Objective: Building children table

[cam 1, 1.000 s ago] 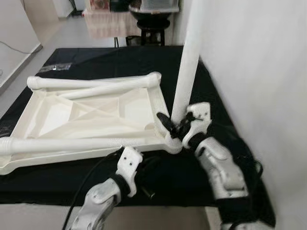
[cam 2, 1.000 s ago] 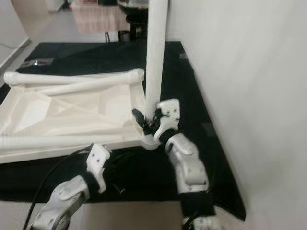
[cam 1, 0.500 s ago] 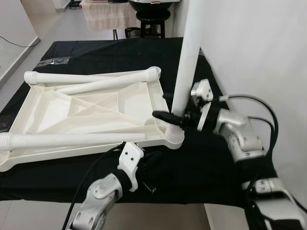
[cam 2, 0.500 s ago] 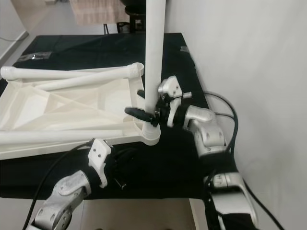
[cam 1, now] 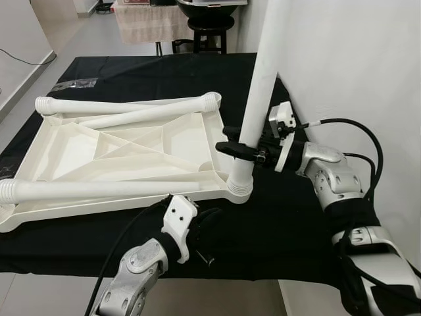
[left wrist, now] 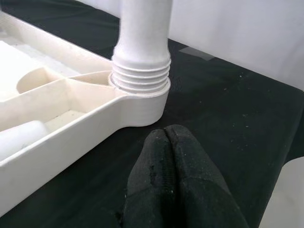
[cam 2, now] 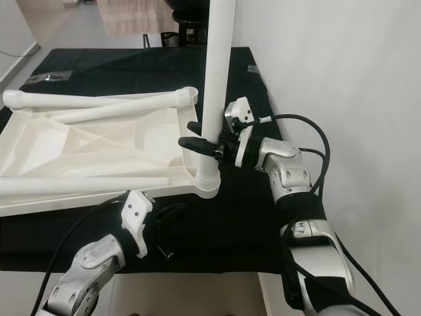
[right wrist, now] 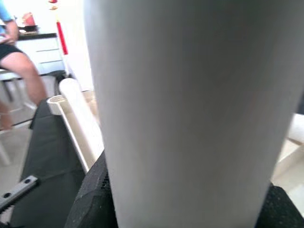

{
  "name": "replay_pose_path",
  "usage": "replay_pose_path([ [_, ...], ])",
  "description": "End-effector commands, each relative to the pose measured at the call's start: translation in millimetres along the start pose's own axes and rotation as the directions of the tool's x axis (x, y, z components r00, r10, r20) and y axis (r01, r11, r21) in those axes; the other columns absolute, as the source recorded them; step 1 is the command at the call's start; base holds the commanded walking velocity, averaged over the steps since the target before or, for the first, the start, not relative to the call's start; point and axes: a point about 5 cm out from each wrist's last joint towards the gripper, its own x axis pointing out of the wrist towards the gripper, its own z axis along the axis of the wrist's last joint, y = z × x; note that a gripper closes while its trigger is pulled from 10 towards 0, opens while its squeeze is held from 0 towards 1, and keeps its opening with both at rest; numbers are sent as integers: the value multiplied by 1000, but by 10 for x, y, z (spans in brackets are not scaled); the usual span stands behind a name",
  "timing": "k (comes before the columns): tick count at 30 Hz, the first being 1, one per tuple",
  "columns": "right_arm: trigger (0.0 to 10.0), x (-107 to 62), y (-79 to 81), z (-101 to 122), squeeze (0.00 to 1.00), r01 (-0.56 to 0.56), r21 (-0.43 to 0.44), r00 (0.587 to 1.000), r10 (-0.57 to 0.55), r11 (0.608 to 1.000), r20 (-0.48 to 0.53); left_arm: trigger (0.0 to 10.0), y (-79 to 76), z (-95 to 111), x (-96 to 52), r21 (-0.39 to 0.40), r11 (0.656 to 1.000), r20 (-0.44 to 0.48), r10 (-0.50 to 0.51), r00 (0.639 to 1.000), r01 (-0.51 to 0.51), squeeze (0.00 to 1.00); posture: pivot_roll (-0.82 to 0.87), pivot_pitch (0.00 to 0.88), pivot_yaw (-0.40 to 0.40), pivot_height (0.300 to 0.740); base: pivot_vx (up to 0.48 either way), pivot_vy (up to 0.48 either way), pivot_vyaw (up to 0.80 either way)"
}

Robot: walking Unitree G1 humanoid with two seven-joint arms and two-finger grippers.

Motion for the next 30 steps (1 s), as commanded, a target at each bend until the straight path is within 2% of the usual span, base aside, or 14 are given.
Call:
replay_pose_path([
  [1, 0, -76, 3, -222, 0, 135, 11, 987, -133, 991, -89, 10000, -11, -43, -30, -18, 1000, -16, 0, 1000, 0, 0, -8, 105, -9, 740, 0, 0, 0],
  [3, 0, -80, 19, -310, 0, 225, 6, 967, -223, 974, -121, 10000, -11, -42, -33, -19, 1000, -16, -1, 1000, 0, 0, -8, 105, -9, 740, 0, 0, 0],
  [5, 0, -75, 82, -525, 0, 540, -61, 821, -542, 839, -181, 10000, -10, -39, -44, -19, 1000, -16, -2, 1000, 1, 0, -8, 109, -9, 740, 0, 0, 0],
  [6, 0, -107, 180, -639, 0, 680, -8, 716, -665, 734, -211, 10000, -5, -35, -49, -19, 1000, -16, -2, 1000, 2, 0, -14, 116, -2, 740, 0, 0, 0],
  [7, 0, -107, 180, -639, 0, 680, -8, 716, -665, 734, -211, 10000, -5, -35, -49, -19, 1000, -16, -2, 1000, 2, 0, -14, 116, -2, 740, 0, 0, 0],
  [8, 0, -146, 250, -713, 0, 753, 34, 644, -726, 657, -242, 10000, -1, -32, -52, -19, 1000, -16, -2, 1000, 2, 0, -14, 116, -2, 740, 0, 0, 0],
  [11, 0, 31, 556, -759, 0, 671, 34, 728, -648, 741, -223, 10000, 11, -27, -49, -17, 1000, -17, -2, 1000, 1, 0, -26, 113, 12, 740, 0, 0, 0],
  [17, 0, 148, 451, -715, 0, 644, 4, 747, -627, 765, -218, 10000, 19, -25, -53, -8, 1000, -16, 19, 1000, -19, 0, 2, 106, 5, 740, 0, 0, 0],
  [18, 10000, 161, 433, -698, 0, 642, 6, 750, -626, 766, -213, 10000, 22, -27, -56, -7, 1000, -15, 29, 999, -29, 0, 5, 106, 3, 740, 0, 0, 0],
  [19, 10000, 177, 408, -665, 0, 614, 39, 778, -597, 788, -195, 10000, 25, -31, -57, -3, 999, -16, 37, 999, -37, 0, 15, 102, -1, 740, 0, 0, 0],
  [21, 10000, 213, 394, -569, 1000, 542, 64, 836, -530, 838, -145, 10000, 27, -35, -58, 2, 999, -16, 43, 999, -43, 0, 15, 102, -1, 740, 0, 0, 0],
  [26, 10000, 262, 373, -329, 1000, 382, 29, 924, -381, 924, -39, 10000, 24, -50, -51, -2, 999, -18, 34, 999, -34, 0, 9, 90, -1, 740, 0, 0, 0],
  [27, 10000, 232, 310, -226, 0, 357, 22, 934, -356, 934, -29, 10000, 19, -53, -45, 2, 1000, -19, 30, 999, -30, 0, 13, 81, -1, 740, 0, 0, 0],
  [30, 10000, 186, 233, -137, 0, 278, 7, 961, -278, 961, -11, 10000, 14, -55, -40, 12, 999, -17, 34, 999, -34, 0, 15, 77, -3, 740, 0, 0, 0],
])
